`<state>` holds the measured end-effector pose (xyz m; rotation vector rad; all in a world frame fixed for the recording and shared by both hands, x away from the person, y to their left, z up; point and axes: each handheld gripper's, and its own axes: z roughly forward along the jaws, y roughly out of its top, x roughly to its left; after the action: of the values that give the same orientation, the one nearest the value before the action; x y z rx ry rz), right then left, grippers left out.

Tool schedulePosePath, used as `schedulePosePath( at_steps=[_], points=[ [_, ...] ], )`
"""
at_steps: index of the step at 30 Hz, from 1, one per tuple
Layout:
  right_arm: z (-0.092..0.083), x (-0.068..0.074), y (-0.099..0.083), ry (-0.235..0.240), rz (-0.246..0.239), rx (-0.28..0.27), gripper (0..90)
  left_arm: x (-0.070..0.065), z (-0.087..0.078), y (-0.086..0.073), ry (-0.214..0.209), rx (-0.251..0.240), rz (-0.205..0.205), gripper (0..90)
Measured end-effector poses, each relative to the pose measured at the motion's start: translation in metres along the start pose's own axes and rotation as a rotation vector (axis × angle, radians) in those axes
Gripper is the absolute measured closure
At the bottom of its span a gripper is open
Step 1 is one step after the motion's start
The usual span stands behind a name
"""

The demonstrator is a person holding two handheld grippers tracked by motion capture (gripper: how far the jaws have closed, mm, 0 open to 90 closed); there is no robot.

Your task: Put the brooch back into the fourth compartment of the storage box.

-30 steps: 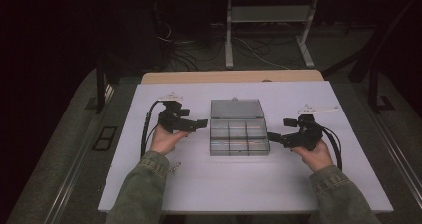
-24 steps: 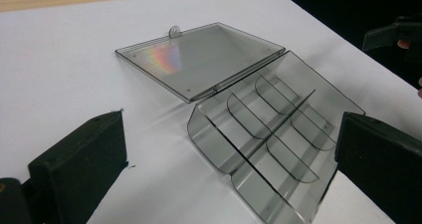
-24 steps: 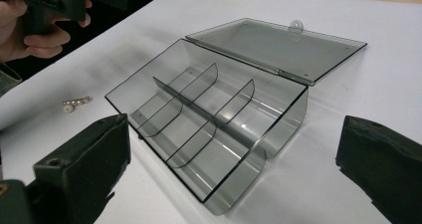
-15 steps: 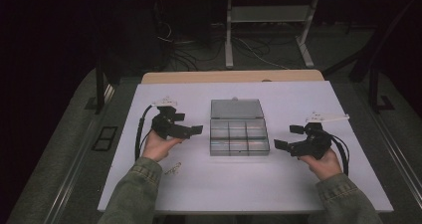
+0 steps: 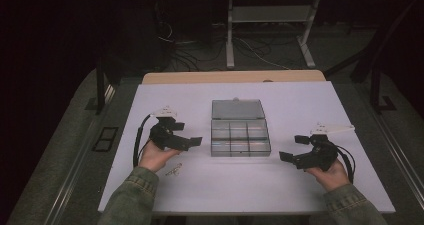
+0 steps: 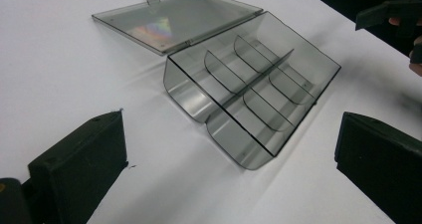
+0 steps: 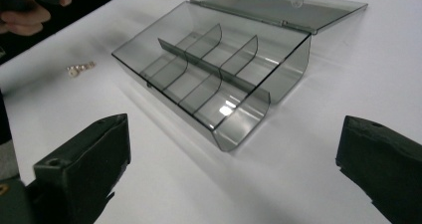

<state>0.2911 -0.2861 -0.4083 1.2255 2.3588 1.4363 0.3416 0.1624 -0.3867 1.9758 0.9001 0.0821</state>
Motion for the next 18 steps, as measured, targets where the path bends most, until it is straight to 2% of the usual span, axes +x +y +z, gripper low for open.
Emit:
schedulePosePath(
  at_steps=[18],
  points=[
    [-0.001,-0.002,-0.011,0.001,-0.011,0.034,0.6,-0.002,-0.003,-0.038,0.019,0.088,0.01,0.0]
  ],
)
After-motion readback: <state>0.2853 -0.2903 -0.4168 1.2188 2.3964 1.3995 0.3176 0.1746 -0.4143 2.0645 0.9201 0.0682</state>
